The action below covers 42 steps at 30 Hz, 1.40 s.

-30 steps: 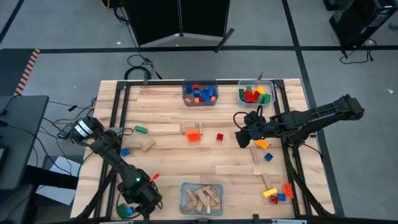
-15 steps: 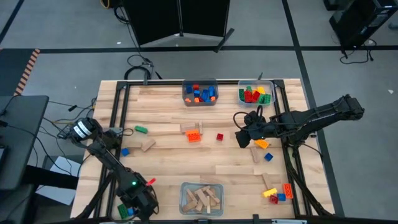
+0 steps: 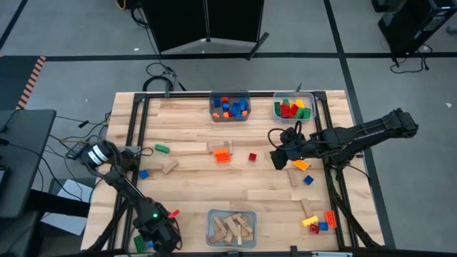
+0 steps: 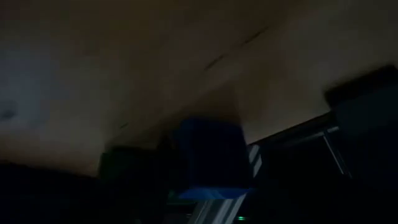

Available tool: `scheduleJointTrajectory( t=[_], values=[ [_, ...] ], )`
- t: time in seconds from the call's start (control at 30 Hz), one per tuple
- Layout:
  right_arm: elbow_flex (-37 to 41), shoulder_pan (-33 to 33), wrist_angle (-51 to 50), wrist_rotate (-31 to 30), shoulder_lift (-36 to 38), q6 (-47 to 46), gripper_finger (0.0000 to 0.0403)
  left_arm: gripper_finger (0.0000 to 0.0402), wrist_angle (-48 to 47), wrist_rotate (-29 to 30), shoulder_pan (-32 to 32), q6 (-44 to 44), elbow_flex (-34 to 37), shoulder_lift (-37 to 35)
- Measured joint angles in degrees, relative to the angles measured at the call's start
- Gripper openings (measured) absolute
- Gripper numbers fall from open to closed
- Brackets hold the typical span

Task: Sort blocks by size
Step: Put the small blue game piece into the black bin

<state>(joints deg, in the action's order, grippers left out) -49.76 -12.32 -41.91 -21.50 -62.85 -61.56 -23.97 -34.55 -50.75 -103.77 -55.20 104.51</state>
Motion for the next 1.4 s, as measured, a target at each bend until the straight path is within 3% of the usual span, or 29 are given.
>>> scheduleJointTrajectory(
  t=[0.4, 0.83, 1.07, 1.23, 1.4],
  values=[
    [0.0, 0.0, 0.2, 0.0, 0.0, 0.2, 0.0208, 0.0245, 0.3, 0.2, -0.6, 0.0, -0.1, 0.8],
    [0.0, 0.0, 0.2, 0.0, 0.0, 1.1, 0.0208, 0.0158, -1.0, -0.7, -0.3, 3.5, 0.0, 0.8],
    [0.0, 0.0, 0.2, 0.0, 0.0, 1.1, 0.0208, 0.0161, -2.3, -0.8, 1.9, 9.2, 0.0, 0.9],
    [0.0, 0.0, 0.3, 0.0, 0.0, 0.7, 0.0208, 0.0162, -8.5, -0.4, 5.3, 16.6, -0.1, 0.4],
    [0.0, 0.0, 0.3, -0.2, 0.0, 0.6, 0.0209, 0.0162, -17.3, 7.1, 11.1, 26.9, 0.1, -3.4]
  ],
)
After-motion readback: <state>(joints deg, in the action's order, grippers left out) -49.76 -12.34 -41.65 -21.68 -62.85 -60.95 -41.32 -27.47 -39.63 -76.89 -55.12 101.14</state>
